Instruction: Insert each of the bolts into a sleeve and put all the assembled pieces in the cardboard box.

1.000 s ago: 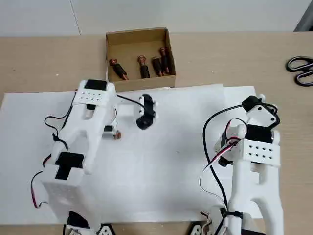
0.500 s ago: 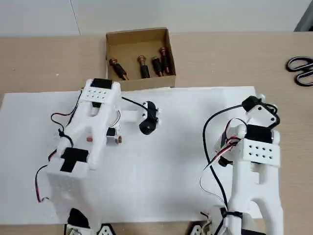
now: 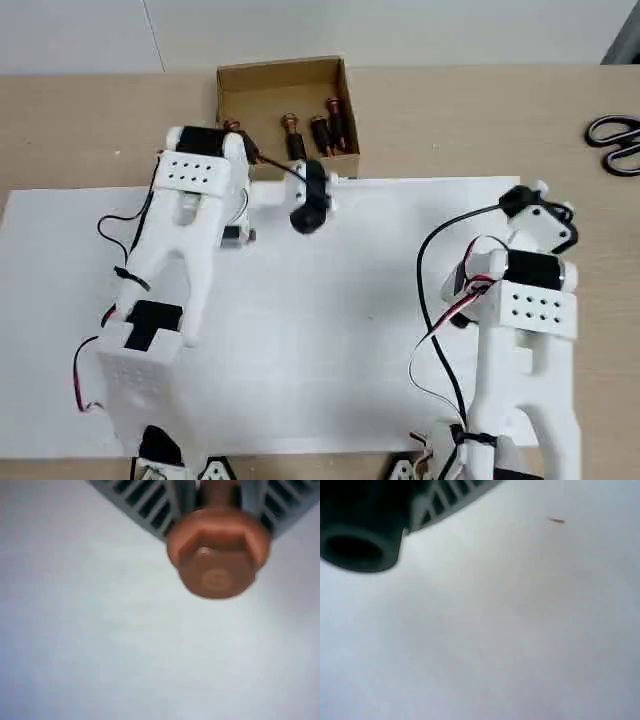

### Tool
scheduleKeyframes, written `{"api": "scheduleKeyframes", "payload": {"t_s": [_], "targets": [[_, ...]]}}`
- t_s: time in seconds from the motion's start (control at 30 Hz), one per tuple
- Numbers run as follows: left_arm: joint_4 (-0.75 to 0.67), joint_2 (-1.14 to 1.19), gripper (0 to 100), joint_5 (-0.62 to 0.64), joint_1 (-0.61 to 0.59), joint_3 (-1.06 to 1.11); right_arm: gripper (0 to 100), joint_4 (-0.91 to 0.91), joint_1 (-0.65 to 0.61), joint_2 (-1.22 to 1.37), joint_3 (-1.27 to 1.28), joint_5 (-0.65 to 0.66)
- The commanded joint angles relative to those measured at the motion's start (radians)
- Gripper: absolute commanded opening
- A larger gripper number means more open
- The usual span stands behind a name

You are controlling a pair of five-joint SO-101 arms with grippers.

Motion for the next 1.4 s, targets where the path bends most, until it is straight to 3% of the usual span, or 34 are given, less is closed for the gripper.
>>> {"api": "scheduleKeyframes", "payload": {"t_s": [0.0, 0.2, 0.33, 0.53, 0.73, 0.97, 1.2, 1.37], "targets": [[0.021, -0.014, 1, 0.135, 0.008, -0.15, 0.3, 0.01, 0.002, -0.038, -0.086, 0.008], [0.023, -0.014, 1, 0.479, 0.006, -0.275, 0.3, 0.01, -0.008, -0.038, -0.103, 0.009], [0.025, -0.014, 1, 0.758, 0.006, -0.277, 0.3, 0.012, -0.093, -0.05, -0.103, 0.048], [0.026, -0.155, 1, 1.005, 0.005, -0.271, 0.2, 0.004, -0.205, -0.266, -0.101, 0.107], [0.026, -0.402, 1, 1.135, 0.038, -0.125, 0.2, 0.039, -0.22, -0.449, -0.089, 0.206], [0.018, -0.735, 1, 1.211, 0.051, 0.076, 0.2, 0.11, -0.223, -0.633, -0.014, 0.218], [-0.051, -1.043, 1, 1.303, 0.046, 0.206, 0.2, 0.025, -0.225, -0.866, 0.133, 0.253], [-0.133, -1.234, 1, 1.424, 0.044, 0.429, 0.2, -0.111, -0.226, -1.015, 0.311, 0.305]]}}
